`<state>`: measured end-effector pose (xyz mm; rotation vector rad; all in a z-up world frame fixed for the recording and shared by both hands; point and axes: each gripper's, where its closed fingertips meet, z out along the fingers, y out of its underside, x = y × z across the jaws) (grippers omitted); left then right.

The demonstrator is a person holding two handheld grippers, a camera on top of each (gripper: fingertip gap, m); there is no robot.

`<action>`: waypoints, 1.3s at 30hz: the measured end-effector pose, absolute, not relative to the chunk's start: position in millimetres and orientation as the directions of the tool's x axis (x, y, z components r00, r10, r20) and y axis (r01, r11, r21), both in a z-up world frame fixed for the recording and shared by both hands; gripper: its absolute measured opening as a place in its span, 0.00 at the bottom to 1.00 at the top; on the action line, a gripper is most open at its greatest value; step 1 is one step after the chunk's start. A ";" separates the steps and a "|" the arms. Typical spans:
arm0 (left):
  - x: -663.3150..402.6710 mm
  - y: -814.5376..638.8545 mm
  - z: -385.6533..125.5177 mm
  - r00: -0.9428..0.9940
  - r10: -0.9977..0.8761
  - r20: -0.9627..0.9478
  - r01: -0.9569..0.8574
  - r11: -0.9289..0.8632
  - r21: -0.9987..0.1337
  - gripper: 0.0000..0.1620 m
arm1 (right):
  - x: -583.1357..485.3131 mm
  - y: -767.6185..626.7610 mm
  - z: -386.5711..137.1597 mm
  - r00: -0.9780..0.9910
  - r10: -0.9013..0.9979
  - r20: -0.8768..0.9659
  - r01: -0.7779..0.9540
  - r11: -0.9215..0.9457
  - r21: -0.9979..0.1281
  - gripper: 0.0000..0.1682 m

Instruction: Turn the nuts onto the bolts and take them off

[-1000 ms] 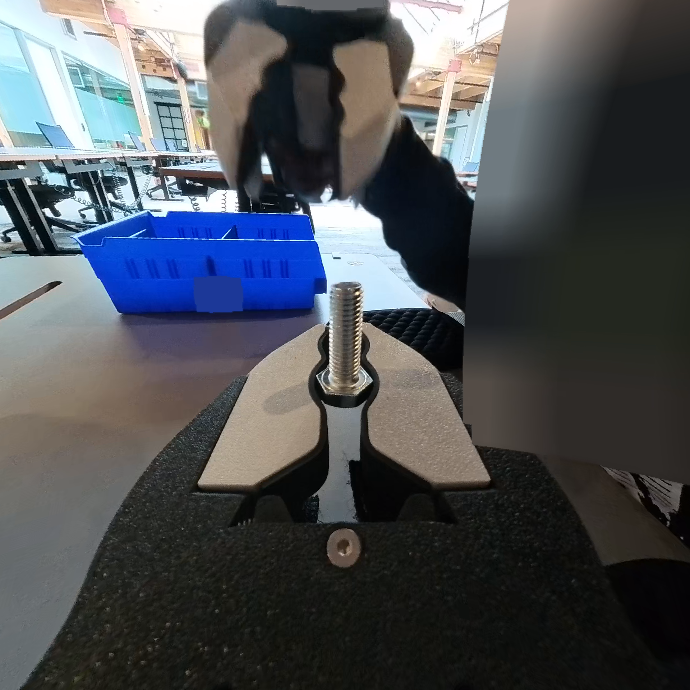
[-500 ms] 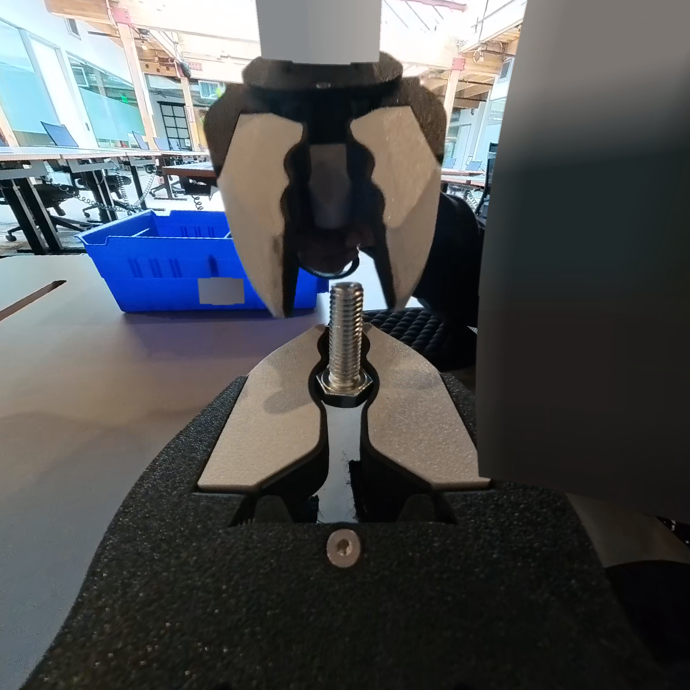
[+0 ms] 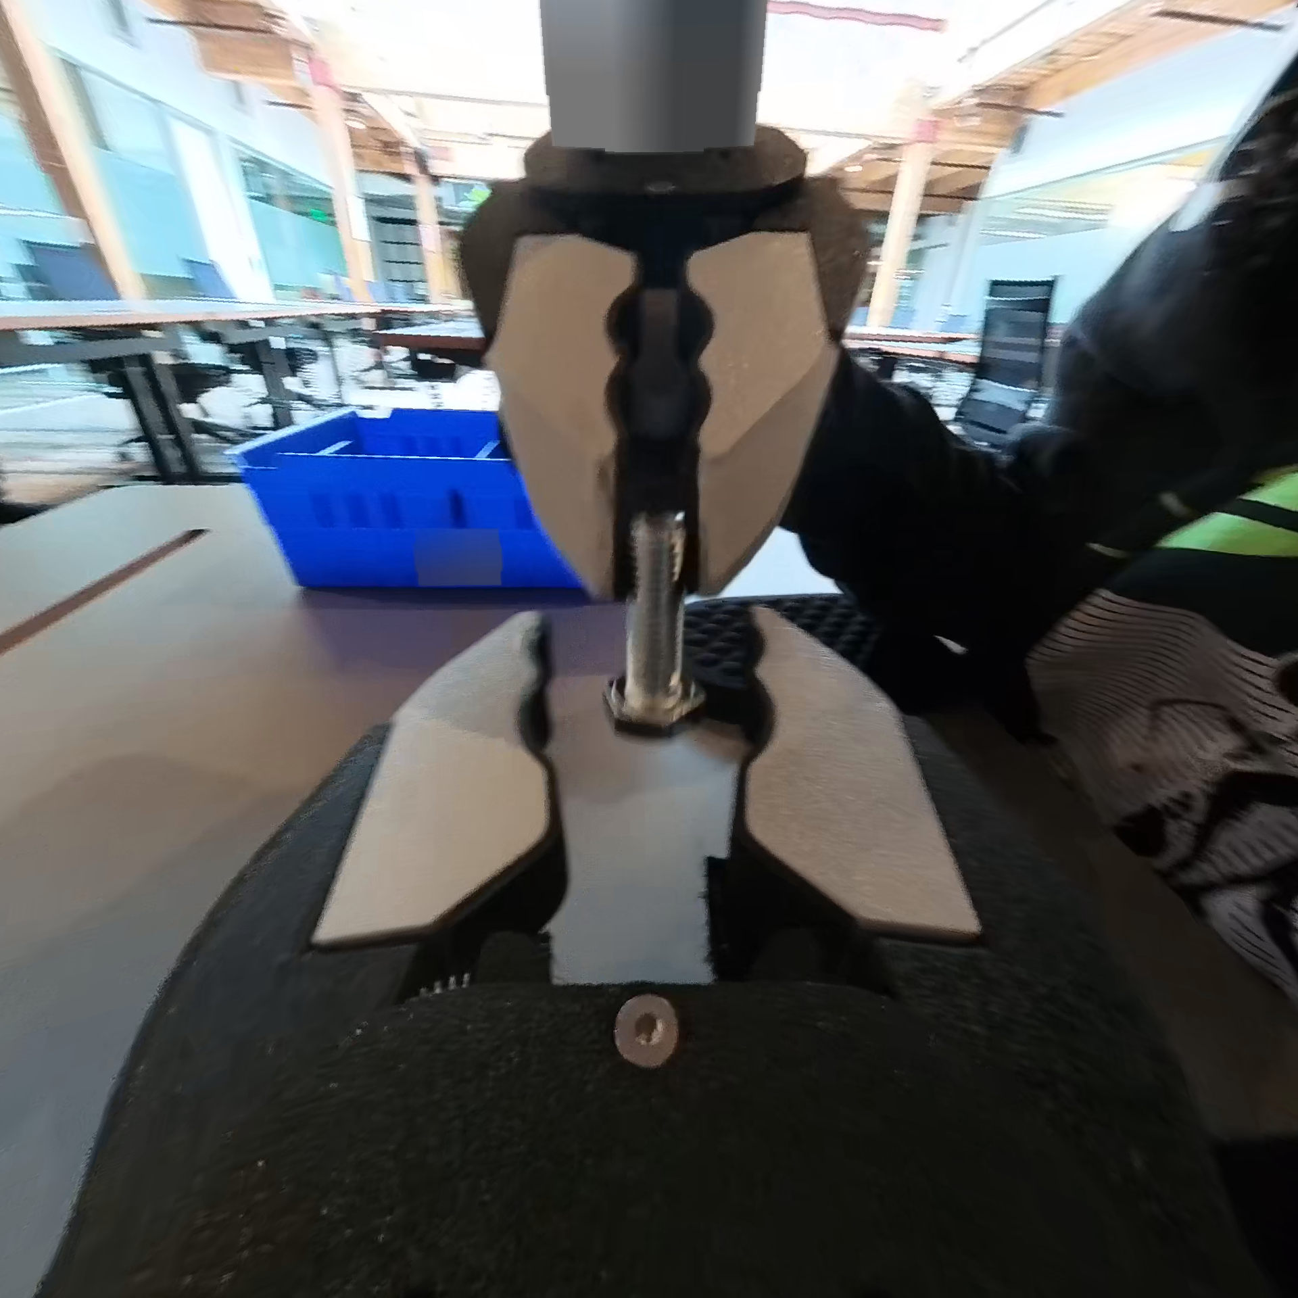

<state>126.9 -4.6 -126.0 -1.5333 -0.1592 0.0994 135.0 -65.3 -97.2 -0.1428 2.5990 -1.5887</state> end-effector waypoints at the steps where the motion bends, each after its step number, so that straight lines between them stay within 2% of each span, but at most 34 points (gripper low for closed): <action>1: 124.4 -4.9 -126.3 0.983 0.181 0.040 0.034 0.035 -0.999 0.37 | 133.4 -63.2 -95.2 -0.993 -0.120 -0.024 -0.033 0.452 -0.892 0.05; 5: 116.6 -6.2 -128.8 0.971 0.234 0.039 0.034 0.025 -0.999 0.46 | 123.7 -48.5 -85.2 -0.998 -0.067 0.003 -0.033 0.444 -0.896 0.05; 12: 116.7 -7.5 -126.5 0.971 0.237 0.036 0.029 0.034 -0.999 0.44 | 88.2 19.3 -69.9 -0.985 0.160 0.066 0.014 0.456 -0.890 0.05; 19: 117.1 -7.8 -125.8 0.972 0.233 0.037 0.029 0.037 -0.999 0.43 | 45.2 155.6 -80.4 -0.829 0.555 0.067 0.225 0.441 -0.869 0.05; 23: 117.6 -7.3 -126.3 0.973 0.230 0.036 0.029 0.034 -0.999 0.42 | 35.9 223.8 -103.1 -0.716 0.697 0.036 0.359 0.411 -0.838 0.05; 30: 116.5 -7.6 -127.8 0.972 0.232 0.046 0.039 0.035 -0.999 0.41 | 28.8 284.8 -154.0 -0.566 0.820 -0.080 0.542 0.297 -0.787 0.05; 35: 115.9 -7.4 -129.6 0.971 0.234 0.048 0.042 0.030 -0.999 0.41 | 20.7 309.1 -196.7 -0.485 0.872 -0.069 0.631 0.295 -0.718 0.06; 39: 115.4 -7.9 -129.6 0.970 0.237 0.048 0.042 0.030 -0.999 0.41 | 16.8 313.9 -195.7 -0.457 0.884 -0.094 0.638 0.253 -0.727 0.06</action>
